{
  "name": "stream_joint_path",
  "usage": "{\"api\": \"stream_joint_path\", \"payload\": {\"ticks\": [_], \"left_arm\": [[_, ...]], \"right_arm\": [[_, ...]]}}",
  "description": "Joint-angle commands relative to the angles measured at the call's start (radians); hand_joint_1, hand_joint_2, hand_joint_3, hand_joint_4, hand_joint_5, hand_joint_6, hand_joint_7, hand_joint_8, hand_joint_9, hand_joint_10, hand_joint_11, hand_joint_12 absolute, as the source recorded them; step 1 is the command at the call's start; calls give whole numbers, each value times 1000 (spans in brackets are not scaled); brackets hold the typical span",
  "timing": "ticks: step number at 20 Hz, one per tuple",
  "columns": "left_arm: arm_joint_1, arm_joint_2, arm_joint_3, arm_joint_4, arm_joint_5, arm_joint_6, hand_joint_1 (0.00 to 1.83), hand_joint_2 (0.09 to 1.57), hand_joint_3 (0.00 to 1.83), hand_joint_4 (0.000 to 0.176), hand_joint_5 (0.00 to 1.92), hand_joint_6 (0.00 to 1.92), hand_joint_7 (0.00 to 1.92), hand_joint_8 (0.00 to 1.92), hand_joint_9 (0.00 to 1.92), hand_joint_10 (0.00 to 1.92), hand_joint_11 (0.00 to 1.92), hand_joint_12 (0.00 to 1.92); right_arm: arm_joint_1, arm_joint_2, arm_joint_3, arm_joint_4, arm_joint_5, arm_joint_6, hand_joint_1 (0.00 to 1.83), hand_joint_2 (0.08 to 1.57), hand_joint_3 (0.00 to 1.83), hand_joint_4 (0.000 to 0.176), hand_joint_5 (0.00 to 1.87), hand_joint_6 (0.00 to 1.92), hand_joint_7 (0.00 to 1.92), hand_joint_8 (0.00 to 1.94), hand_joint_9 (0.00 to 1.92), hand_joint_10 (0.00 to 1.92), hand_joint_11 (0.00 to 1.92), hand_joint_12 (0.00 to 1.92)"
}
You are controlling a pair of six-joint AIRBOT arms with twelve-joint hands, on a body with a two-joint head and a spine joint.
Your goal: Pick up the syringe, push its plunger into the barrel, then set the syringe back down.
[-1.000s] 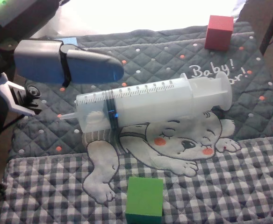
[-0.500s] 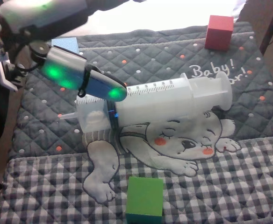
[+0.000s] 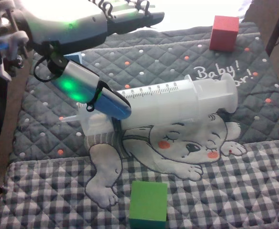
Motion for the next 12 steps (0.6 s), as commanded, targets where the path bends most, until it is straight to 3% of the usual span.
{"api": "stream_joint_path", "payload": {"ticks": [1,2,4,6,7,8,9,10,12], "left_arm": [[-11,-6,1,-35,-70,0,483,735,0,0,0,0,0,0,0,0,0,0],[-7,-11,1,-33,-67,0,474,726,0,0,0,0,0,0,0,0,0,0],[0,-20,1,-27,-63,0,528,742,0,0,0,0,0,0,0,0,0,0],[10,-27,1,-21,-57,0,492,750,0,0,0,0,0,0,0,0,0,0],[18,-30,1,-20,-57,0,481,758,2,0,0,0,0,0,0,0,0,0],[24,-31,1,-19,-57,0,434,787,14,0,0,0,0,0,0,0,0,0],[35,-34,1,-21,-57,0,378,792,14,0,0,0,0,0,0,0,0,0],[43,-36,1,-24,-56,0,363,785,9,0,0,0,0,0,0,0,0,0],[61,-45,1,-24,-52,0,241,747,0,0,0,0,0,0,0,0,0,0]], "right_arm": [[17,3,6,15,121,3,552,634,2,134,14,4,3,1,0,0,7,3],[18,2,6,15,121,3,574,627,0,129,20,6,0,0,0,0,3,1],[18,-1,6,15,121,3,369,782,29,115,4,0,0,0,0,0,10,5],[18,-5,7,15,121,3,470,721,0,131,0,0,0,0,0,0,0,0],[19,-6,8,15,121,3,522,734,0,114,2,0,0,0,0,0,0,0],[20,-7,8,15,121,3,525,723,0,124,0,0,0,0,0,0,0,0],[23,-9,8,15,121,3,515,724,0,93,0,0,0,0,0,0,0,0],[24,-10,9,15,121,3,560,686,0,103,0,0,0,0,0,0,0,0],[24,-12,8,15,121,3,610,674,0,76,30,11,33,12,19,7,39,17]]}}
